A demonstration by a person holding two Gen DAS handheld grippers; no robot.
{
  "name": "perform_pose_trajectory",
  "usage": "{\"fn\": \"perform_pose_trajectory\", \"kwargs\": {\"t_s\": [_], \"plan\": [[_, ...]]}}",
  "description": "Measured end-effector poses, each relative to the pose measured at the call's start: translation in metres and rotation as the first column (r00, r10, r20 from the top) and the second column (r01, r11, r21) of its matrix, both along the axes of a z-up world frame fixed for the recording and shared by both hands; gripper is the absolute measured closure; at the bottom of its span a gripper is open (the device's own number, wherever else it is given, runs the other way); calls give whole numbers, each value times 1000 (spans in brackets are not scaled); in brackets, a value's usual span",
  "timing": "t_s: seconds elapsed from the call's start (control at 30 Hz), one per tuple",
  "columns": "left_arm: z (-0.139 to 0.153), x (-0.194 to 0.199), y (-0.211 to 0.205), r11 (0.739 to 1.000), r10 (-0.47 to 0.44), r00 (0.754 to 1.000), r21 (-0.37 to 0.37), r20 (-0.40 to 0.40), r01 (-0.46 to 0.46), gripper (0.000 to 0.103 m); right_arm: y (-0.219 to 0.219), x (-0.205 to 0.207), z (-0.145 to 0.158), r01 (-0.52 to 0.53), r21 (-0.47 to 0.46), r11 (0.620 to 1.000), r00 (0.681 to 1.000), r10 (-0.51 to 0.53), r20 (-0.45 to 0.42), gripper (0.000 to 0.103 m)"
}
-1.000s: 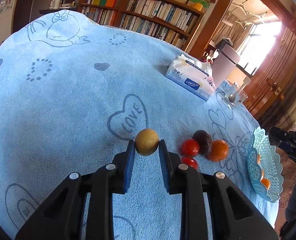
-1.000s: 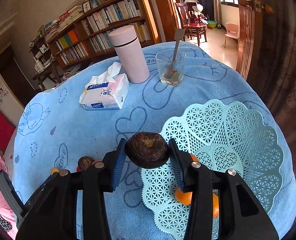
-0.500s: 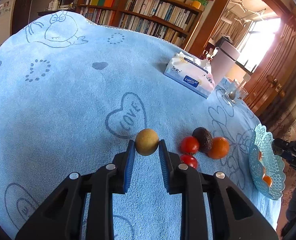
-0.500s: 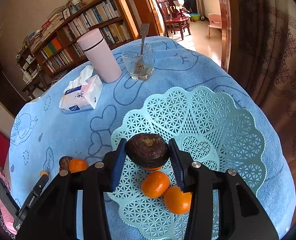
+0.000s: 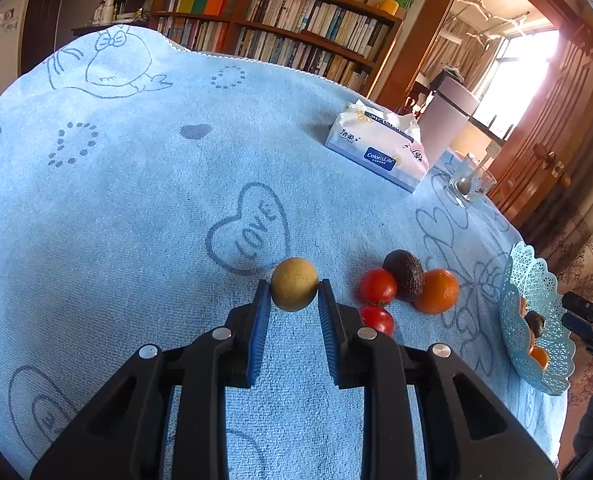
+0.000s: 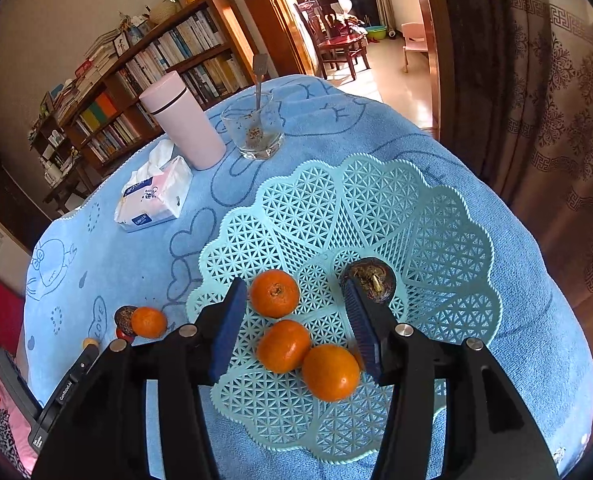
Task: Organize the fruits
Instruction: 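Lower the passion fruit into the teal basket and open the right tool, then carry the kiwi into the teal basket and open the left tool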
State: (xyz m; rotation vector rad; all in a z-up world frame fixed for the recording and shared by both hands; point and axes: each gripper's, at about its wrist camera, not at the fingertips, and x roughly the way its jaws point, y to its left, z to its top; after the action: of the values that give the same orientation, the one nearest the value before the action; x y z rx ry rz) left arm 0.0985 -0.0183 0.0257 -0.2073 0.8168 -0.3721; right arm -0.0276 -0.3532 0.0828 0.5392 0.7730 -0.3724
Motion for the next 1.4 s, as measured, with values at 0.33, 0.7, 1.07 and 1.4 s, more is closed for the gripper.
{"fn": "perform_pose_trajectory", "kwargs": {"t_s": [0.33, 0.7, 1.07, 1.4], "plan": [[13, -14, -12, 999, -46, 998, -20, 49, 47, 78, -8, -59, 1, 125, -96, 988, 989, -116, 92, 50], [25, -50, -43, 985, -171, 981, -21, 91, 173, 78, 4, -85, 12, 120, -198, 973, 984, -91, 152, 49], [45, -75, -106, 951, -310, 944, 13, 112, 310, 78, -14, -103, 13, 143, -138, 980, 974, -115, 197, 49], [58, -86, -168, 914, -404, 905, 70, 134, 398, 78, -42, -131, 14, 191, -86, 978, 957, -166, 237, 49]]}}
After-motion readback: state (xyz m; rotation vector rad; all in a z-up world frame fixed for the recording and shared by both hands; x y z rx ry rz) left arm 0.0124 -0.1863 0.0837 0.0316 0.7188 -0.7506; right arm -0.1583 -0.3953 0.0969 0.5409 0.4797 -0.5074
